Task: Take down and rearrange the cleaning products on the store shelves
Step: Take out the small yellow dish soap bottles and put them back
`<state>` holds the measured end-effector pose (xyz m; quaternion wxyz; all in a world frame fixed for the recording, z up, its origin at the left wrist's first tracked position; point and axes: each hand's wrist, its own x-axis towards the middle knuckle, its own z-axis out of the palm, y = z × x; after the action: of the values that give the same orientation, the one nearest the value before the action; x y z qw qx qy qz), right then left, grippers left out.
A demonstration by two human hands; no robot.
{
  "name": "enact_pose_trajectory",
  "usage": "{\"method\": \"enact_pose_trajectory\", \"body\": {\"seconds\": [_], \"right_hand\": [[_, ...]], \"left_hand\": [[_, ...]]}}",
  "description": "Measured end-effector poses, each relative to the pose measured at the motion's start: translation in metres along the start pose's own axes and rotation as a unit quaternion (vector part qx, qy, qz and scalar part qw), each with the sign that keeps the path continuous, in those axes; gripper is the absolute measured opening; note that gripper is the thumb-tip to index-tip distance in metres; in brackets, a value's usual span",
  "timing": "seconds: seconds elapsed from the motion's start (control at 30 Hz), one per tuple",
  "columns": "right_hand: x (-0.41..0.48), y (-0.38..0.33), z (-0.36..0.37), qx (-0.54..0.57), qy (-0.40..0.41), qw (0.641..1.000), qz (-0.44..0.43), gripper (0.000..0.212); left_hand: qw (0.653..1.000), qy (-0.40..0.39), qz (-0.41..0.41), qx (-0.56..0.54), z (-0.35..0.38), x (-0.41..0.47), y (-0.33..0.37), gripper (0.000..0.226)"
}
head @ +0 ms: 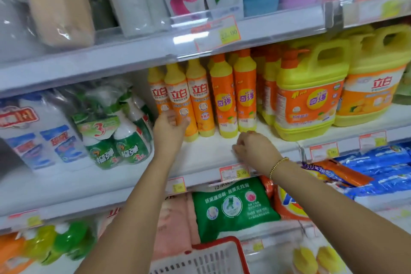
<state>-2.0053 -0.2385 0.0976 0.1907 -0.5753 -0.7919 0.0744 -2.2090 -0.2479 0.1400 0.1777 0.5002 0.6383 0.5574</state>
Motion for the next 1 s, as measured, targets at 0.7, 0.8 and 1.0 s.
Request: {"method": "enact_pose_trajectory", "body": {"seconds": [0.7, 0.8, 1.0], "right_hand": [[-0.043, -0.035, -0.032, 0.000, -0.004, 1.000, -0.030, 0.040], [-0.065, -0.047, -0.051, -0.003, 0.012, 0.999, -0.049, 0.044], [-0.113, -0.076, -0.082, 0.080, 0.053, 0.990, -0.106, 0.075]], "left_hand": [[0.994, -0.029, 0.065, -0.086, -0.011, -0.057, -0.007, 0.058], [0.990, -0.027, 0.070, -0.117, -0.023, -0.084, 0.006, 0.060], [0.982, -0.033, 0.063, -0.175, -0.049, -0.124, 0.045, 0.062]]}}
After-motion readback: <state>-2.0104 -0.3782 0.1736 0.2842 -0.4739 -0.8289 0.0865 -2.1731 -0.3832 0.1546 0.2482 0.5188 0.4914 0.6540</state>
